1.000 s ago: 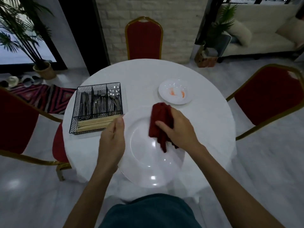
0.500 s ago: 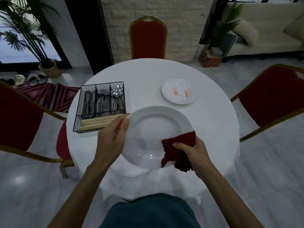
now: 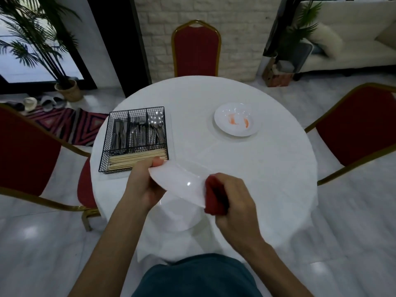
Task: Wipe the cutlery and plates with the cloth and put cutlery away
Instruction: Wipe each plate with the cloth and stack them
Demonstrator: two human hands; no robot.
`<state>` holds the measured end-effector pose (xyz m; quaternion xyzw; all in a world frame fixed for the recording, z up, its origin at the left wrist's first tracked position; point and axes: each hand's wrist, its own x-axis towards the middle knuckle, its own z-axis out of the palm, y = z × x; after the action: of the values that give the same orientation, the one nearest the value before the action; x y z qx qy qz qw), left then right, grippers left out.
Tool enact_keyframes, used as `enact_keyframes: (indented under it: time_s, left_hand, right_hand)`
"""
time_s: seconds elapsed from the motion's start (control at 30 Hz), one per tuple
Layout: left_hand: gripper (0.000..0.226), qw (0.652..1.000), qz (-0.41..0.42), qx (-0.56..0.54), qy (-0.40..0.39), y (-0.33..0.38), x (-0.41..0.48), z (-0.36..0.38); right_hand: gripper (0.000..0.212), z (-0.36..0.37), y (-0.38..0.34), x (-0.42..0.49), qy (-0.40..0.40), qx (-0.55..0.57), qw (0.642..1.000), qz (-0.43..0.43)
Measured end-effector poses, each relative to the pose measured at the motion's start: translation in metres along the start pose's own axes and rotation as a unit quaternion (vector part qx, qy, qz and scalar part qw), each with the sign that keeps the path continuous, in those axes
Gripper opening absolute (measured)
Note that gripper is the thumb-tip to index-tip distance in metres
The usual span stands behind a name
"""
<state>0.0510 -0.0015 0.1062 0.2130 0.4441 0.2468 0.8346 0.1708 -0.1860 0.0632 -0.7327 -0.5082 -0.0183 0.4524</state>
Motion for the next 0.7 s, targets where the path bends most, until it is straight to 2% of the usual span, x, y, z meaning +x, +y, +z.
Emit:
enact_keyframes:
  time_s: [0.1,0.27,0.37,0.53,0.7]
  left_hand:
    - [0.018,1.0,0.015,0.022,0.017,0.004,0.002,-0.001]
    - [0.057,0.999,0.015,0.018,0.037,0.006,-0.004,0.0]
    - [0.055,0.998,0.02,0.037,0.05,0.003,-0.01,0.006]
    - [0.044,0.994,0.014,0.111,0.017,-0.014,-0.029,0.018]
    - [0.035,0.992,0.028,0.115,-0.035,-0.024,-0.036,0.017]
  right_hand:
    - [0.055,0.012,-0.012,-0.007,-0.034,-0.015,0.999,-0.019]
    - [0.07,0.018,-0.03,-0.008,-0.148,-0.031,0.985,-0.082]
    - [0.075,0.021,-0.044,-0.007,-0.219,-0.064,0.968,-0.109]
    - [0.067,0.026,-0.058,0.018,-0.239,-0.02,0.971,-0.013]
    - [0.061,0.029,-0.051,0.051,-0.247,0.017,0.966,0.077]
